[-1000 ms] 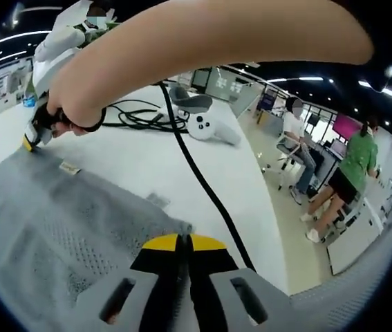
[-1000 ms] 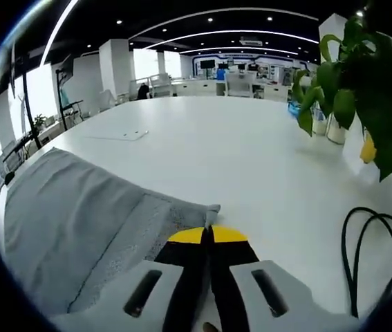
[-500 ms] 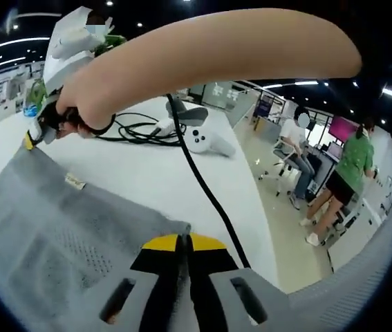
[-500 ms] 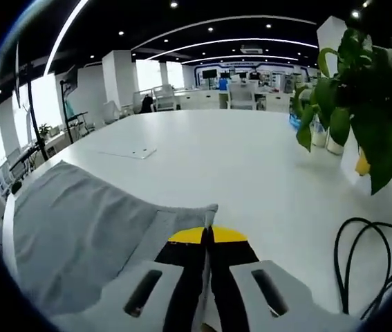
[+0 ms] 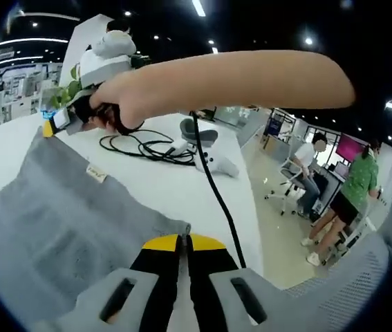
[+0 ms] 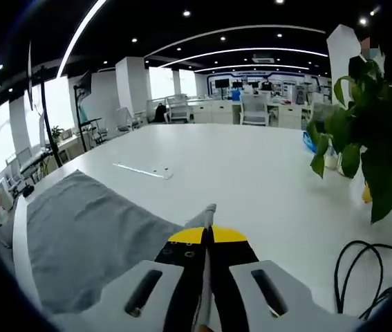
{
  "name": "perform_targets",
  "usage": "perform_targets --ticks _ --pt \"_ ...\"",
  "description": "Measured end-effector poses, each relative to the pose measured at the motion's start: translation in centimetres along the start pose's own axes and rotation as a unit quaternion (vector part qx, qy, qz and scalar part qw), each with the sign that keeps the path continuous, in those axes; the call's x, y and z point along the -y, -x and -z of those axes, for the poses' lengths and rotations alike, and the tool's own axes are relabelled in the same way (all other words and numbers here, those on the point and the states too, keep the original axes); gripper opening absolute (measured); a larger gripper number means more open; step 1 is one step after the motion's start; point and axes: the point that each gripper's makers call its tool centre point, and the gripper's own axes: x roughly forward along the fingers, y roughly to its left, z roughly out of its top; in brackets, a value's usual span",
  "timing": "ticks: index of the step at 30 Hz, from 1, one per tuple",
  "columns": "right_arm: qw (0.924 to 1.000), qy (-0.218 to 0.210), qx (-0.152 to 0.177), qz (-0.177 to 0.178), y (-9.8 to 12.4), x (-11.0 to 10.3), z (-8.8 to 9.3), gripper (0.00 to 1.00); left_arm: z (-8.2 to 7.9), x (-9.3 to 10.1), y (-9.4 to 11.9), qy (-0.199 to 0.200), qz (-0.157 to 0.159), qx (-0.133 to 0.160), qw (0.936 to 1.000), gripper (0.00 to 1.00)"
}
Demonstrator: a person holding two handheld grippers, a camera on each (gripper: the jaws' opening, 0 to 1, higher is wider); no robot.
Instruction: Fold the towel on the table until its edges align and the towel forms a compact rectangular stack.
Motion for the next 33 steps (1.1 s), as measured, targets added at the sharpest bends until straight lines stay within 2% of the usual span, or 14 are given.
perform_targets --ticks 3,12,21,33 --pt "1.0000 0.005 0.005 -0.006 0.1 -0.8 -0.9 0.00 -0.3 0.0 0.9 0.012 -0.008 0.012 0.9998 0.04" --pt "0.9995 0.012 0.020 -0.020 0.3 -3.1 -3.3 0.00 -1.2 -0.3 4.3 0.011 -0.028 0.038 0.9988 0.04" --pt "0.9989 0.016 0.028 -0.034 0.1 -5.6 -4.9 0.00 -0.7 -0.9 7.6 0.028 -0.051 0.055 0.9968 0.04" --pt "0.9967 0.036 0.030 -0.066 -0.9 -9.8 -6.6 0.00 0.4 -1.5 10.2 0.057 -0.075 0.068 0.9932 0.04"
